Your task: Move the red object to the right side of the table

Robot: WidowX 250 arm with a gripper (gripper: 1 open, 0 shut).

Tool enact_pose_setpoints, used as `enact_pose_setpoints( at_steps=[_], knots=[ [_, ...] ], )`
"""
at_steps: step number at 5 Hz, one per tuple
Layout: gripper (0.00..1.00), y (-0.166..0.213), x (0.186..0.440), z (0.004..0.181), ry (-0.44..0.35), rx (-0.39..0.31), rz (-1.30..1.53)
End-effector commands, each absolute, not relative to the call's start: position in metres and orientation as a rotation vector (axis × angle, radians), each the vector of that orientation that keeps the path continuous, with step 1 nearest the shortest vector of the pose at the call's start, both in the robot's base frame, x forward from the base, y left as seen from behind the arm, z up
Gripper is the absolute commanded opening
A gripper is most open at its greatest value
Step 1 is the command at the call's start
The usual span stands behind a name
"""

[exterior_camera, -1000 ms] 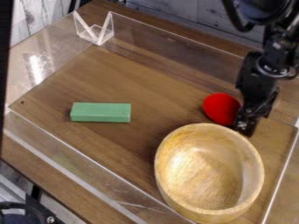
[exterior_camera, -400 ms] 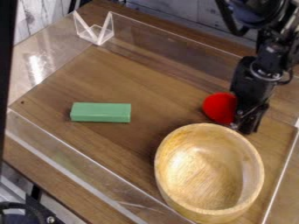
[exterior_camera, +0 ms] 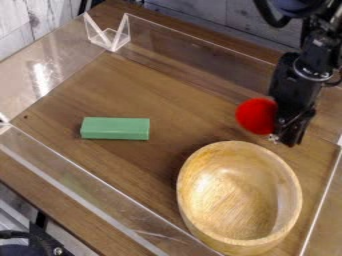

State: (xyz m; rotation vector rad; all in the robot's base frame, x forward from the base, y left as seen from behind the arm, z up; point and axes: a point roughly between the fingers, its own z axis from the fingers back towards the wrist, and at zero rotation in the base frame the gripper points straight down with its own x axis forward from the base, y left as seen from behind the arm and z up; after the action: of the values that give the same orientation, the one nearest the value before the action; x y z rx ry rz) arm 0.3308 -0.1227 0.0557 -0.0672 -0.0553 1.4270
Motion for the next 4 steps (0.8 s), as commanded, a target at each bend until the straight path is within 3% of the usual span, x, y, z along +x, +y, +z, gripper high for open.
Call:
enact_pose_setpoints(
  at_steps=[1, 2, 4],
  knots=[
    [0.00, -0.136, 0.327, 0.076, -0.093, -0.138, 1.432],
    [1.00, -0.144, 0.323, 0.070, -0.091, -0.144, 1.441],
    [1.00, -0.132, 0.333, 0.080, -0.081, -0.148, 1.386]
  ],
)
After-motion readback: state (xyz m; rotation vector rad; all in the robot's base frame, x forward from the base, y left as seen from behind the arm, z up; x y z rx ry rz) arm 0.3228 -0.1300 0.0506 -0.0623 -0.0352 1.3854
